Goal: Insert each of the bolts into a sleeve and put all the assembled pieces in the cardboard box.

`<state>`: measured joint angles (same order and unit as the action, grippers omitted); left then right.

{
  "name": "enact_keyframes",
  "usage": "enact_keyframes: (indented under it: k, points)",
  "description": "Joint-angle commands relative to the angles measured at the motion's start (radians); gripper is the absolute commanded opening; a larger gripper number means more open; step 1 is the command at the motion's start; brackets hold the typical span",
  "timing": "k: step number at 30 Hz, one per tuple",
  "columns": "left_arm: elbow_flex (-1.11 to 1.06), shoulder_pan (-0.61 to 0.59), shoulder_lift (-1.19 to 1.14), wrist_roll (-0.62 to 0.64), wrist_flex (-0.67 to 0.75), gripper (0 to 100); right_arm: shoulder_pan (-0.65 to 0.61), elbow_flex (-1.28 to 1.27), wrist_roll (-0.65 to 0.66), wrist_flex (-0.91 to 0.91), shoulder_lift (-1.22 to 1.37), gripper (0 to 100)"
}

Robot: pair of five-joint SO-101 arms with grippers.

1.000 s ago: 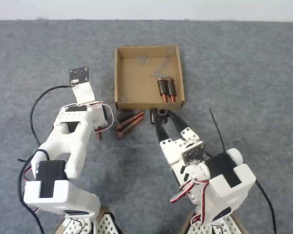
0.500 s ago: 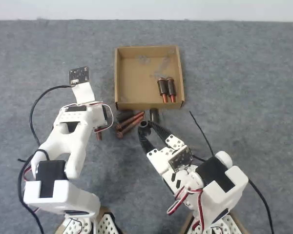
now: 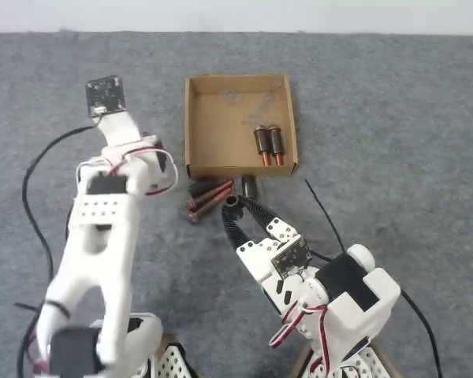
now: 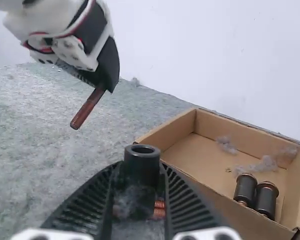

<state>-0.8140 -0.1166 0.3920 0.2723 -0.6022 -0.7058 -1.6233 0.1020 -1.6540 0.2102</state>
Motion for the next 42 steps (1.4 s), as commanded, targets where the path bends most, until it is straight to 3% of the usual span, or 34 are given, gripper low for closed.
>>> enact_keyframes:
  k: [1, 8, 12, 17, 26, 37, 42]
  points:
    - [-0.010, 0.060, 0.153, 0.003, 0.026, 1, -0.001, -0.025, -0.009, 0.002, -0.015, 0.6]
    - [-0.070, 0.118, 0.362, 0.143, 0.028, 1, -0.001, -0.025, -0.009, 0.002, -0.013, 0.6]
    - [-0.119, 0.120, 0.468, 0.163, 0.038, 1, -0.001, -0.025, -0.009, 0.002, -0.013, 0.6]
    - [-0.263, 0.130, 0.589, 0.166, 0.198, 1, -0.004, -0.025, -0.012, 0.004, -0.013, 0.6]
    - [-0.544, 0.295, 0.824, 0.166, 0.453, 1, -0.028, -0.025, -0.012, 0.016, -0.013, 0.6]
    - [-0.723, 0.305, 1.120, 0.167, 0.450, 1, -0.051, -0.025, -0.012, 0.051, -0.013, 0.6]
    - [-0.734, 0.336, 1.278, 0.181, 0.275, 1, -0.053, -0.025, -0.014, 0.051, -0.013, 0.6]
